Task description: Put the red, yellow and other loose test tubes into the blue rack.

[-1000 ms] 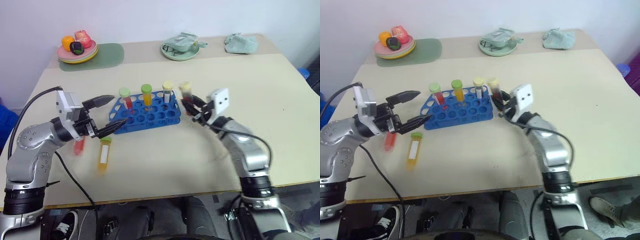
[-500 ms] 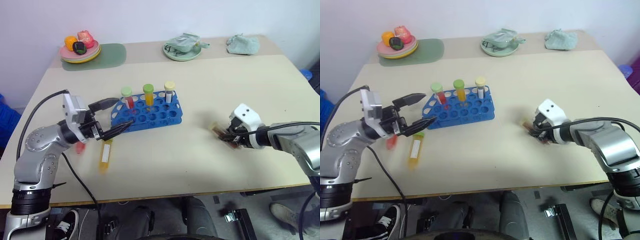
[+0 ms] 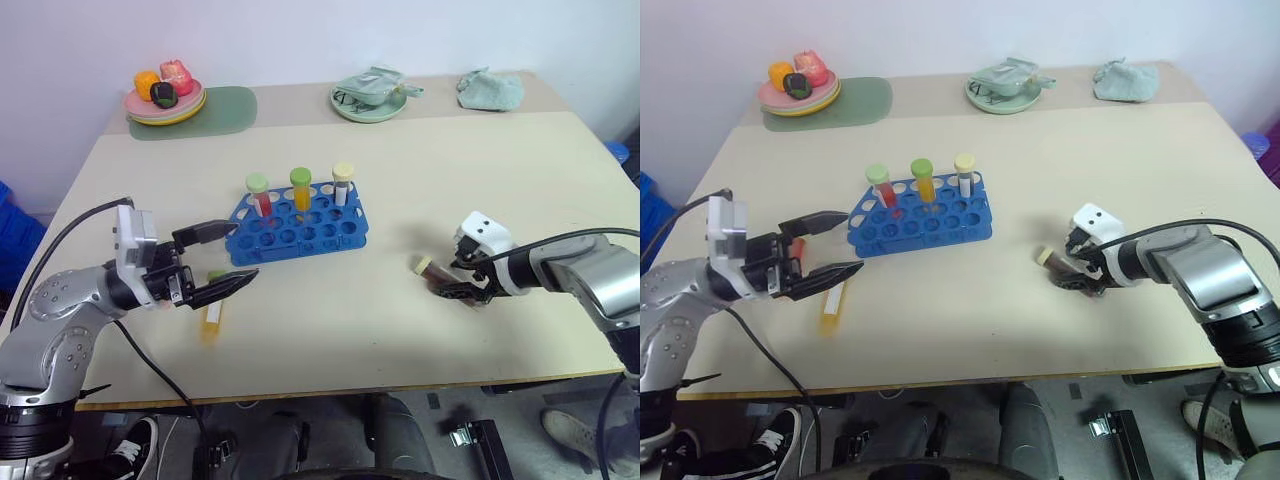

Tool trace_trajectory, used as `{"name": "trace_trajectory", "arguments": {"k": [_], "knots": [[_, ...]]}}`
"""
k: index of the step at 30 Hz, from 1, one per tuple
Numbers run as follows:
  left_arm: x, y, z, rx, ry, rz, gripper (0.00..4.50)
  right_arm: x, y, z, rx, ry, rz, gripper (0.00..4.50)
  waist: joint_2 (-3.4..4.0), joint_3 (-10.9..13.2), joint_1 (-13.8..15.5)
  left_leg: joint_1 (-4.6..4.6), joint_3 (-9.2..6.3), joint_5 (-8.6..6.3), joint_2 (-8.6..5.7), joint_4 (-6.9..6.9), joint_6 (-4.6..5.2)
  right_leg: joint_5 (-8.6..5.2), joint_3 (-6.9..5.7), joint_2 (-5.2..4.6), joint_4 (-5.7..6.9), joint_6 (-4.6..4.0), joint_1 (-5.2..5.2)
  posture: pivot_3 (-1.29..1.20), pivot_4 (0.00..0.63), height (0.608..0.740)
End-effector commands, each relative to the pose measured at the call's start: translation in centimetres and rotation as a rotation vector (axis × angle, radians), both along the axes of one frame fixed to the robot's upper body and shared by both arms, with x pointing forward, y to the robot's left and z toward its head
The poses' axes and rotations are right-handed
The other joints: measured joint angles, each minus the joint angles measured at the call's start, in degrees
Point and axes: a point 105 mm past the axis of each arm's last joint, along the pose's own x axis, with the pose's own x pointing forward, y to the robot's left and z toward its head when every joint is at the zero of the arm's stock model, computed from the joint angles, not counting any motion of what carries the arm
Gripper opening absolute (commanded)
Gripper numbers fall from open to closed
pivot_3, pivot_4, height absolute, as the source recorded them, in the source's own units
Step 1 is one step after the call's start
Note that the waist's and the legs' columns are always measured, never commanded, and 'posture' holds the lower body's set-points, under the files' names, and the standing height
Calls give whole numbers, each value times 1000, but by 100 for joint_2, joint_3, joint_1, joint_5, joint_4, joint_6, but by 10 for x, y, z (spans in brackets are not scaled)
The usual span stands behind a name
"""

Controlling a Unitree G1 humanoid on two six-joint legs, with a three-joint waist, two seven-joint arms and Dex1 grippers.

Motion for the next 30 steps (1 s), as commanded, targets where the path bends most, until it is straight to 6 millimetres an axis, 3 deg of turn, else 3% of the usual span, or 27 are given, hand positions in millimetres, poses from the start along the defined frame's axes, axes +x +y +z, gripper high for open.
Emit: {"name": "trace_trajectory", "arguments": {"k": [1, 10, 22, 28, 30], "knots": [[-3, -4, 7, -5, -49, -9, 4500, 0, -8, 13, -65, -3, 19, 3651, 0, 0, 0, -1, 0, 0, 0, 0, 0, 0, 0, 0, 0, 0, -1, 0, 150, 740], [-5, -19, 1, -61, -61, 8, 4500, -14, -7, 18, -113, 114, 42, 3651, 0, 0, -2, -2, 1, -2, 2, 0, -2, 0, 0, 1, 0, 0, -3, 0, 150, 740], [-9, -29, -1, -95, -69, 47, 4500, 7, -21, 14, -194, 87, -41, 3651, 0, 0, -9, -3, 3, -2, 1, 1, -3, 0, 0, 0, 0, 0, -4, 0, 150, 740], [-11, -31, -2, -110, -71, 65, 4500, 5, -23, 14, -203, 118, -43, 3651, 0, 0, 14, -4, 2, -2, 1, 1, -3, 0, 0, 0, -1, 0, -3, 0, 150, 740], [-11, -30, -4, -113, -67, 71, 4500, 7, -20, 14, -198, 119, -40, 3160, 0, 0, 6, -5, 3, -2, 1, 1, -3, 0, 0, 0, -1, 0, -3, 0, 150, 740]]}}
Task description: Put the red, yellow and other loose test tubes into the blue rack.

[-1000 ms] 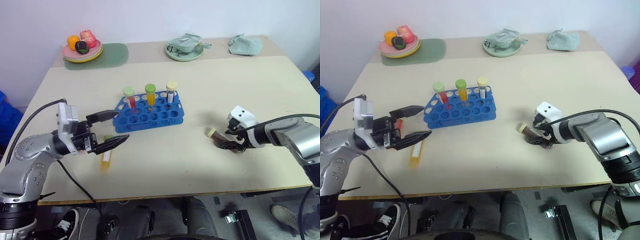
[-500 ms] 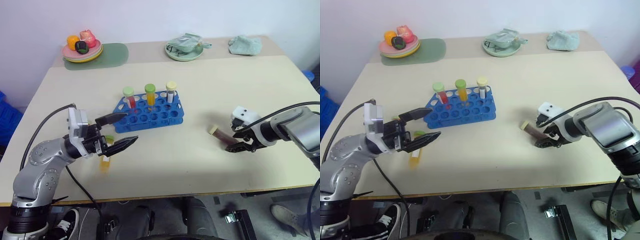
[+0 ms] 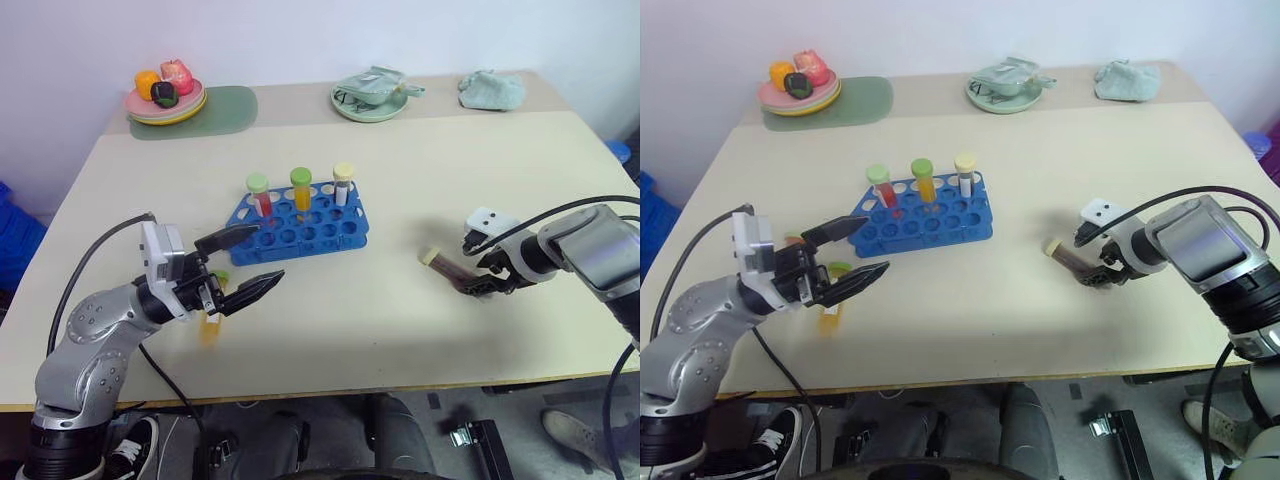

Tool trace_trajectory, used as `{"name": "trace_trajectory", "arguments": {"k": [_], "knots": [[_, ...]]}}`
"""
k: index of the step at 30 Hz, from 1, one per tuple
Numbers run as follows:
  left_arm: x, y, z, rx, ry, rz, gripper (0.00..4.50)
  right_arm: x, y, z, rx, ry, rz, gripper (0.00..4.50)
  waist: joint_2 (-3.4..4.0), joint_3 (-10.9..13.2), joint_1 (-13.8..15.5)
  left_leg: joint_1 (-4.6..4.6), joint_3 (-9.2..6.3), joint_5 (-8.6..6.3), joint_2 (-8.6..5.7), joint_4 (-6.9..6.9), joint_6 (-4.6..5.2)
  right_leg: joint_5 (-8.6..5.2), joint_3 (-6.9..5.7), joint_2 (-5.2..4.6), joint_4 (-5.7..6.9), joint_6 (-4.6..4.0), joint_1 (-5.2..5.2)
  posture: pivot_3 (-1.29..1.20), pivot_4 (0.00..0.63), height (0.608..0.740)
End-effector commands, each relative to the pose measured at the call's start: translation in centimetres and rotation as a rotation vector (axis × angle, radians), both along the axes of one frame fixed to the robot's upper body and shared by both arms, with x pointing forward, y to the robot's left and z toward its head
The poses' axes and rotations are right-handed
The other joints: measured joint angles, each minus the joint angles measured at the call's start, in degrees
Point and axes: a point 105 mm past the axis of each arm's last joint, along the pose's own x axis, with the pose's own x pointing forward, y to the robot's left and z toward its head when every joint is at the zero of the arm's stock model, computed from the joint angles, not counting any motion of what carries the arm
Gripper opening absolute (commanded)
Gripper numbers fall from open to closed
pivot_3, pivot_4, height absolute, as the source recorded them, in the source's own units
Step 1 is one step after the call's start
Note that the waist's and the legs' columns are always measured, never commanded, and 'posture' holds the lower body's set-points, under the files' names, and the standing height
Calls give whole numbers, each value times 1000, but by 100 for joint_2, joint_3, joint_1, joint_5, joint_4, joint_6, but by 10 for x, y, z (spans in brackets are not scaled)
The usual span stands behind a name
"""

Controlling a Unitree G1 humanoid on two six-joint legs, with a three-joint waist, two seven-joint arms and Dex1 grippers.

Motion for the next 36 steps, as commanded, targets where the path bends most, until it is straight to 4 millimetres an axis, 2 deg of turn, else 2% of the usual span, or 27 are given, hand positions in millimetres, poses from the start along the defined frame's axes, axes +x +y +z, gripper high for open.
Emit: {"name": "trace_trajectory", "arguments": {"k": [1, 5, 12, 16, 20, 26, 29, 33, 36], "knots": [[-6, -3, 5, -5, -42, -3, 4500, 6, 4, 9, -6, -22, 11, 2852, 0, 0, -12, 1, 0, 0, 0, 0, 0, 0, 0, 0, 0, 0, 0, 0, 150, 740], [-5, -4, 4, -9, -42, 2, 4500, 7, 7, 7, -17, -21, 37, 996, -2, -1, -15, 1, 0, 0, 2, 0, -1, 0, 0, 1, 1, 0, 0, 0, 150, 740], [-4, -2, 3, -9, -41, 12, 4500, 8, 13, 14, 5, -38, 64, 996, -1, -1, -15, 2, 0, -1, 2, 0, -1, 0, 0, 1, 1, 0, 0, 0, 150, 740], [-2, 0, 3, -7, -46, 14, 4500, 9, 35, 33, 126, -117, 165, 996, 2, 1, -17, 2, 0, -1, 2, 0, -2, 0, 0, 1, 1, 0, -2, 0, 150, 740], [2, 2, 5, -4, -54, 14, 4500, -2, 61, 55, 355, -183, 259, 996, -1, 0, 10, 0, -2, -1, 1, -2, -1, 0, -1, 1, 0, 0, -1, 0, 150, 740], [9, 6, 10, 18, -69, 3, 4500, -9, 88, 96, 633, -420, 372, 996, 0, 0, 8, 1, -8, -1, 1, 2, -1, 0, -1, 1, 1, 0, 1, 0, 150, 740], [14, 10, 14, 14, -74, 5, 4500, 3, 98, 111, 812, -590, 316, 996, -2, -1, -15, 3, -9, -1, 1, 1, -1, 0, -2, 2, 1, 0, 2, 0, 150, 740], [19, 17, 23, 36, -91, 10, 4500, 21, 127, 117, 915, -884, 250, 996, 2, 0, -36, 9, -13, -3, 5, 0, -7, 1, 1, 8, 10, -1, -2, 0, 150, 740], [20, 24, 26, 67, -88, 12, 4500, 35, 141, 110, 931, -1032, 156, 996, 3, -1, -57, 5, -19, -3, 4, -1, -7, 1, 0, 8, 13, -1, -13, 0, 150, 740]]}}
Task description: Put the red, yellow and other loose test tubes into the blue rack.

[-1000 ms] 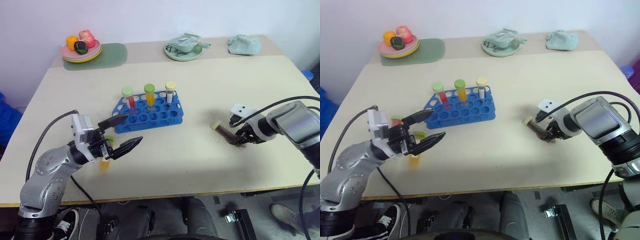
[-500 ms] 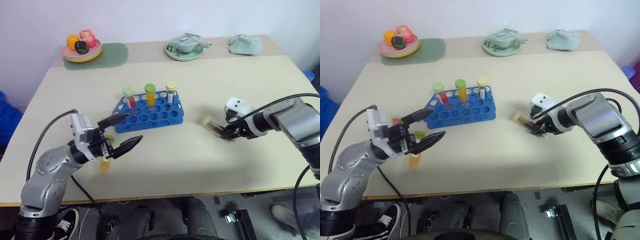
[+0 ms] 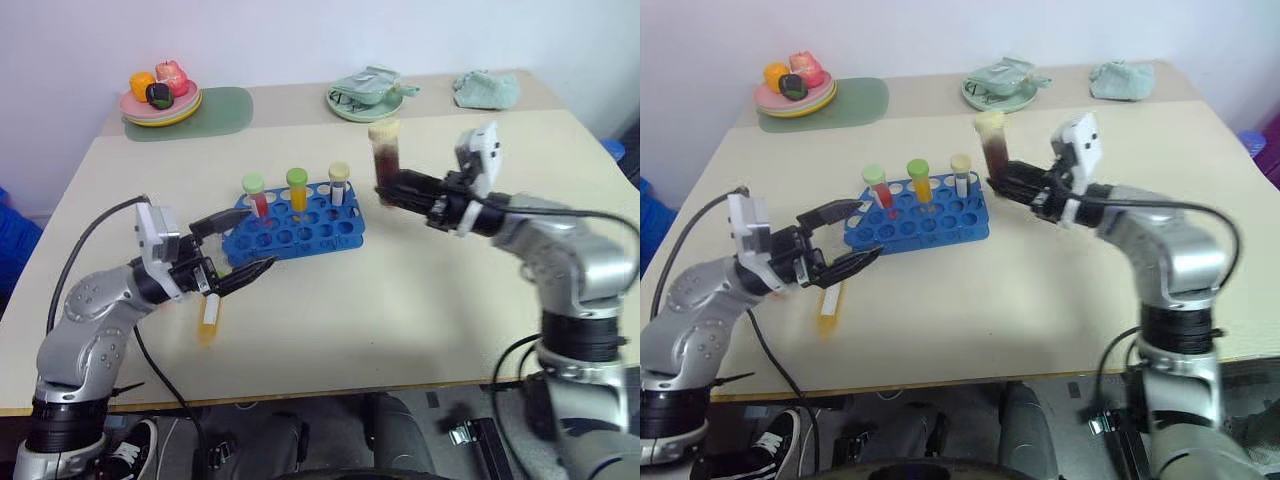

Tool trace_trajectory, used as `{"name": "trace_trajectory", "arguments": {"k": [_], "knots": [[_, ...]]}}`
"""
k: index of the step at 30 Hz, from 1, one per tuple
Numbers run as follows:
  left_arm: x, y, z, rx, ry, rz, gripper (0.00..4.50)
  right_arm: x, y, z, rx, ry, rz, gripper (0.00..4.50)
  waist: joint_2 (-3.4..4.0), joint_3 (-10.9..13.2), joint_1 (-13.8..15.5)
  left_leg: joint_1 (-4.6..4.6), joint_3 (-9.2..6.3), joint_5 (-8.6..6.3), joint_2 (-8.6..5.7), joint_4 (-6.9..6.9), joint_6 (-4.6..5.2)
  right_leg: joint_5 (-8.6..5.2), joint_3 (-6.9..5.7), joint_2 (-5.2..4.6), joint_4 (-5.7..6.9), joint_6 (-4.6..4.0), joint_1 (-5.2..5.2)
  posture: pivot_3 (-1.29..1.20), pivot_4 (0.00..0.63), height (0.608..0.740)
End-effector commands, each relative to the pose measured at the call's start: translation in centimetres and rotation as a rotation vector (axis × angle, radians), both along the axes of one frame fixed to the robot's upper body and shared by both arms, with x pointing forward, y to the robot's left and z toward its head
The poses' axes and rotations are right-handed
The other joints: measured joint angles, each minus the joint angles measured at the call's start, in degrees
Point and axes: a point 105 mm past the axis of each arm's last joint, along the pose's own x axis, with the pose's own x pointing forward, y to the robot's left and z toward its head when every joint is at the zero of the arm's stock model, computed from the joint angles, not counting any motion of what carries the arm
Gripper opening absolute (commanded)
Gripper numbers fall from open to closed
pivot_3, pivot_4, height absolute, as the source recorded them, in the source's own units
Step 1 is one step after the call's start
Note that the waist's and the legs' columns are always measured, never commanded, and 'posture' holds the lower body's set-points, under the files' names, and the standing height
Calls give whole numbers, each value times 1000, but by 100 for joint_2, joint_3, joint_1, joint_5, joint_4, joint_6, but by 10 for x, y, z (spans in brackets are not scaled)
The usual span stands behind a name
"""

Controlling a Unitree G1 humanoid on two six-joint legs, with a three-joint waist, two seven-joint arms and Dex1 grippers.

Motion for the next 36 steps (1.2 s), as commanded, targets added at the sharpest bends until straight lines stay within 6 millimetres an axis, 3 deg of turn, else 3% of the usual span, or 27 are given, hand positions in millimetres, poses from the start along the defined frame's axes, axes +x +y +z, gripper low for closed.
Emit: {"name": "trace_trajectory", "arguments": {"k": [1, 4, 8, 14, 23, 36], "knots": [[-1, 10, 12, 25, -31, 5, 4500, 10, 9, 6, 12, -195, -143, 996, 2, 0, -11, 0, 1, 0, -2, -1, 0, 0, 0, -1, 0, 0, -1, 0, 150, 740], [1, 14, 16, 32, -33, 8, 4500, 19, 15, -1, 123, -171, -228, 996, 2, 0, -18, 0, 3, 0, -5, 0, 0, 0, -1, -1, 0, -1, 2, 0, 150, 740], [3, 16, 20, 48, -35, 2, 4500, 13, 37, -22, 116, -170, -222, 996, 3, 0, -51, 2, 0, 0, -5, -2, 0, 1, -4, 3, 5, -2, 0, 0, 150, 740], [4, 17, 22, 56, -33, -6, 4500, 6, 47, -48, 115, -130, -218, 996, 6, 1, -170, 4, -4, 0, -5, -11, -1, 1, -4, 6, 8, -3, 0, 0, 150, 740], [2, 15, 19, 67, -10, -15, 4500, 13, 58, -73, 100, -96, -208, 996, 7, 1, -171, 7, -2, 0, -5, -13, -2, 1, -4, 9, 7, -3, 0, 0, 150, 740], [0, -1, 36, 69, -12, -10, 4500, 20, 55, -81, 82, -118, -240, 996, 8, 1, -184, 8, -4, -1, -4, -14, -3, 1, -3, 10, 7, -3, 0, 0, 150, 740]]}}
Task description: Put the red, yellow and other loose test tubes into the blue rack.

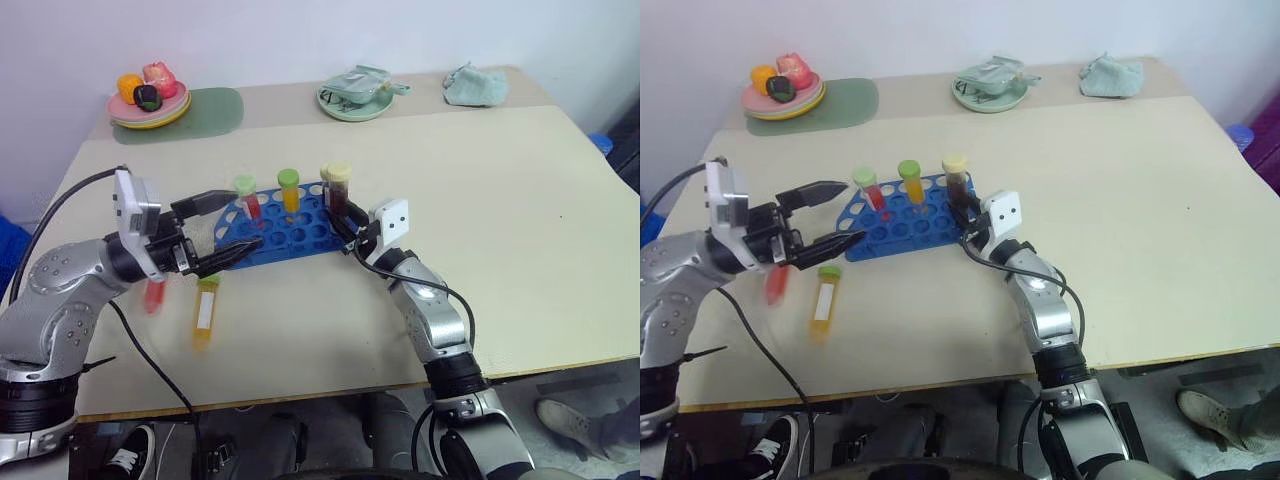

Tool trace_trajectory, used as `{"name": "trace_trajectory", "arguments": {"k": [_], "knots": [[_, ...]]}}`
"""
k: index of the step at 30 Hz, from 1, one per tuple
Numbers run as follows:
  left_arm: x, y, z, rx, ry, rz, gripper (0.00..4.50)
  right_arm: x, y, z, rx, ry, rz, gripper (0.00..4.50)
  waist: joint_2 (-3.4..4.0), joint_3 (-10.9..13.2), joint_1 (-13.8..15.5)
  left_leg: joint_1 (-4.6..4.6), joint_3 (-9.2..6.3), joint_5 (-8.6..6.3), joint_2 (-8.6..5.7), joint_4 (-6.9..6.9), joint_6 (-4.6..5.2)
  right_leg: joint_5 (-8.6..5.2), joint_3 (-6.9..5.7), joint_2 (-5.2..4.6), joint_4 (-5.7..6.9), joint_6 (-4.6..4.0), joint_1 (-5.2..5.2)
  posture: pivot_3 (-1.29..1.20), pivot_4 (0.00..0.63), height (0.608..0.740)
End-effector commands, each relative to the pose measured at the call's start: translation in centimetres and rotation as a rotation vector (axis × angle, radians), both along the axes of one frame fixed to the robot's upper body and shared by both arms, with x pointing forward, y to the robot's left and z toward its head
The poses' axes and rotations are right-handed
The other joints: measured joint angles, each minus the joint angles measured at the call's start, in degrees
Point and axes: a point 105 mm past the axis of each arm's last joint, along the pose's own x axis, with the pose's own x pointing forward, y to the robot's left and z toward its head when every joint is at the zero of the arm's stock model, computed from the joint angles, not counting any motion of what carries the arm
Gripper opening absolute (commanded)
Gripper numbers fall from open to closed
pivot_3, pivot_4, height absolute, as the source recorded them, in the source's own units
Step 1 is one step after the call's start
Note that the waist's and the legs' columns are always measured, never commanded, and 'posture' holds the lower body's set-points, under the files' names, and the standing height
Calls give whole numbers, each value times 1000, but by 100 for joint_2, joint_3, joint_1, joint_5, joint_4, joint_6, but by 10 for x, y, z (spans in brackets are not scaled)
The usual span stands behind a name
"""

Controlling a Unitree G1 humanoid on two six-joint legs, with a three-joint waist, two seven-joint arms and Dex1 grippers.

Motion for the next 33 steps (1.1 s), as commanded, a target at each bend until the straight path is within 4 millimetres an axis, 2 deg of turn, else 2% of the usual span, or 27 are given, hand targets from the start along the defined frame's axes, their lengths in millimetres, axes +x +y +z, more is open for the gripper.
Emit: {"name": "trace_trajectory", "arguments": {"k": [1, 10, 16, 20, 22, 23, 24, 30, 33], "knots": [[-4, -5, 14, 1, -43, -5, 4500, 1, 0, 11, 7, -52, -8, 996, 0, 0, 0, 0, 0, 0, 0, 0, 0, 0, 0, 0, 0, 0, 0, 0, 150, 740], [-5, -8, 16, -10, -29, -5, 4500, 5, -4, 6, -16, -53, -30, 996, 0, 0, 8, 0, 0, 0, 0, 0, 0, 0, 0, 0, 0, 0, 2, 0, 150, 740], [-6, -4, 10, -9, -8, 2, 4500, 4, -4, 0, -28, -42, -24, 996, 0, 0, 4, 1, 0, 0, 0, 1, 0, 0, 0, 0, 0, 0, 2, 0, 150, 740], [-7, -1, 7, -8, -2, 5, 4500, -3, -1, 3, 30, -19, 57, 2675, 0, 0, 7, 1, 0, 0, 0, 1, 0, 0, 0, 0, 0, 0, 2, 0, 150, 740], [-7, 1, 4, -8, 4, 8, 4500, -3, -2, 6, 17, -36, 54, 3642, 1, 0, 4, 1, 0, 0, 0, 1, 0, 0, 0, 0, 0, 0, 1, 0, 150, 740], [-6, 3, 2, -9, 7, 10, 4500, -2, -4, 7, -3, -47, 37, 4298, 1, 0, 4, 1, 0, 0, 0, 0, 0, 0, 0, 0, 0, 0, 1, 0, 150, 740], [-6, 4, 0, -10, 9, 12, 4500, -2, -5, 7, -16, -53, 26, 4479, 1, 0, 4, 1, 0, 0, 0, 0, -1, 0, 0, 0, 0, -1, 1, 0, 150, 740], [-10, 15, -14, 5, 21, 28, 4500, -11, -10, 17, -79, -73, 90, 4479, 2, 0, 15, 0, 1, 0, 0, 0, 0, 0, 0, 0, -1, -1, 1, 0, 150, 740], [-16, 26, -18, 18, 30, 52, 4500, -27, -38, 27, -127, -61, 163, 4479, 2, 0, 46, 0, 0, 0, 1, 0, 0, 0, 0, -1, -1, 0, 2, 0, 150, 740]]}}
